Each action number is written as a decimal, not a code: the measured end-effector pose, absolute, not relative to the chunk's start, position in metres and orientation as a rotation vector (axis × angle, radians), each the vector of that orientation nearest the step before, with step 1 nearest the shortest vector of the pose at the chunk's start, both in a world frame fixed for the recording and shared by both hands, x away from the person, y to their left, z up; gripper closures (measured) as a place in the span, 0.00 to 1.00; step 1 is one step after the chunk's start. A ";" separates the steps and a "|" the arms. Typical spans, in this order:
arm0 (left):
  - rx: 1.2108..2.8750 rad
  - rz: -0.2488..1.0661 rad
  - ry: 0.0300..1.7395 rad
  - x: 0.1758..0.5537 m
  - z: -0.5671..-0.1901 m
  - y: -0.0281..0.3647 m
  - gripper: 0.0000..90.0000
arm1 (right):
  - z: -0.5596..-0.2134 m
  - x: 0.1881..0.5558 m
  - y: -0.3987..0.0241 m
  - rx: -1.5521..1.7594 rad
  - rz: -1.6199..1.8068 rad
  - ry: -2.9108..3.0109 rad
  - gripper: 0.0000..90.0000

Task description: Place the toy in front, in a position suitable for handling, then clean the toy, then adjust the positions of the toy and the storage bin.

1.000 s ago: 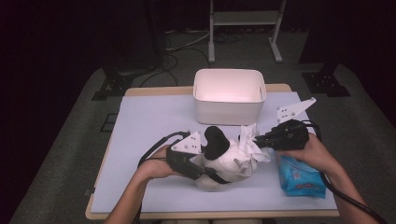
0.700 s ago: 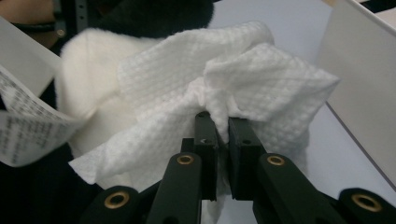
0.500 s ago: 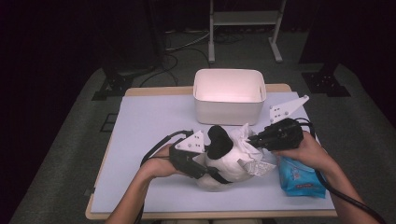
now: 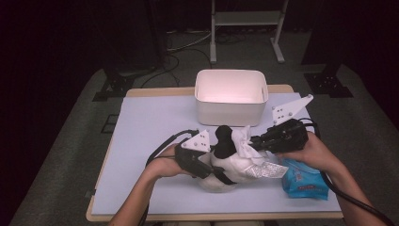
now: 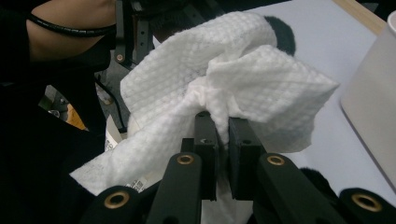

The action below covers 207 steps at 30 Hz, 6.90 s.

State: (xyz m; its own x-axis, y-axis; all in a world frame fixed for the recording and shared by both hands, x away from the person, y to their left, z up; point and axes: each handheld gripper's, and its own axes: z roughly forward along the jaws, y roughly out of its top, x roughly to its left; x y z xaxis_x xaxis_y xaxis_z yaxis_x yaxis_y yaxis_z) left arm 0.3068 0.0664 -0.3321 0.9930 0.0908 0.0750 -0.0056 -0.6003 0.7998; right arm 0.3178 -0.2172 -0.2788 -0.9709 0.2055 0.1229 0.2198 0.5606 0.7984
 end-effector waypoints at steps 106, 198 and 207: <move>2.338 0.088 0.221 0.318 -0.361 0.087 0.13 | -0.348 0.334 -0.246 -0.649 -1.259 -2.819 0.92; 2.266 0.064 0.239 0.318 -0.364 0.094 0.18 | -0.327 0.326 -0.218 -0.490 -1.215 -2.873 0.91; 2.278 0.087 0.237 0.320 -0.371 0.090 0.23 | -0.329 0.326 -0.227 -0.520 -1.210 -2.863 0.91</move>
